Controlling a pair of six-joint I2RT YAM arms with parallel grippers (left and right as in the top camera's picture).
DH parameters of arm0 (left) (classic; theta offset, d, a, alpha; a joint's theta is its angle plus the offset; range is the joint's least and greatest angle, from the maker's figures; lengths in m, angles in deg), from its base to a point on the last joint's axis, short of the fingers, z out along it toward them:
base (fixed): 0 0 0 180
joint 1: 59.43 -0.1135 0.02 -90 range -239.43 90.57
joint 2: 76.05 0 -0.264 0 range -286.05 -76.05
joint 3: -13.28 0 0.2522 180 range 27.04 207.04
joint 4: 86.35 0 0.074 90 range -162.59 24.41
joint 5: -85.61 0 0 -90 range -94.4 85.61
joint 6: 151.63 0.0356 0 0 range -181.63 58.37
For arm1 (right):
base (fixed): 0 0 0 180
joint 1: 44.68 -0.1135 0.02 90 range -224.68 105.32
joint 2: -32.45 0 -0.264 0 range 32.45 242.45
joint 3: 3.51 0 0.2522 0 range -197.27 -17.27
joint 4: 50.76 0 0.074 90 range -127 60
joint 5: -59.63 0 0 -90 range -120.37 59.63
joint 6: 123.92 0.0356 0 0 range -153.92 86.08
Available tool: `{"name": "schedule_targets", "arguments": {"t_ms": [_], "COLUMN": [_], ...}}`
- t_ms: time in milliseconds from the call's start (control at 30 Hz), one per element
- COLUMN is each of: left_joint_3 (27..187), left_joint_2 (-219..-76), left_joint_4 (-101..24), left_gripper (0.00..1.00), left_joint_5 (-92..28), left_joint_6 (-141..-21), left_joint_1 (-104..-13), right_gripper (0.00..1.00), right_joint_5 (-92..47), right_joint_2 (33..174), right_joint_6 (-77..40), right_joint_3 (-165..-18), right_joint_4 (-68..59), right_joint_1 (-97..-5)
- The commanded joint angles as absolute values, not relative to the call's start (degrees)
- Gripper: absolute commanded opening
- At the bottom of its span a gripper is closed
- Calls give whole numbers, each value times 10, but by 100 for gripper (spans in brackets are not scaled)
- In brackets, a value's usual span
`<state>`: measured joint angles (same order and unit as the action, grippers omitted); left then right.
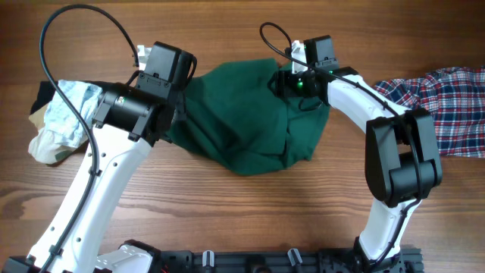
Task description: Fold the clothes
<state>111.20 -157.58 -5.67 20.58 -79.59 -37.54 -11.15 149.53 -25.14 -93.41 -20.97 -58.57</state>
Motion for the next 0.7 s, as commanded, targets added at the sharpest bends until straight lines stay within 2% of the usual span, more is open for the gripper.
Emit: {"name": "schedule_targets", "arguments": {"t_ms": [0,167,233,333,367,433,533,667], "left_joint_3": [1114,1114,1114,1114,1114,1114,1114,1114], "left_joint_2": [-1575,-1575,-1575,-1575,-1575,-1575,-1575,-1575], "left_joint_4": [-57,-57,-57,-57,-57,-57,-57,-57], "left_gripper": [30,31,31,31,31,31,33,36], "left_joint_5": [198,194,194,194,194,194,195,197], "left_joint_6": [-801,-801,-801,-801,-801,-800,-799,-798], "left_joint_1": [-377,-377,-377,-377,-377,-377,-377,-377], "right_gripper": [68,59,42,9,4,4,4,4], "right_joint_5": [-108,-57,-44,11,21,31,15,-84], "right_joint_2": [1524,1555,1554,1526,1508,1453,1296,1103], "right_joint_6": [-238,-221,-219,-219,-219,-220,-239,-258], "right_joint_3": [-931,-931,-932,-932,-932,-932,-932,-932], "right_joint_4": [-235,-258,-262,-267,-264,-248,-201,-158], "right_joint_1": [-588,-594,-594,-591,-589,-582,-556,-512]}}
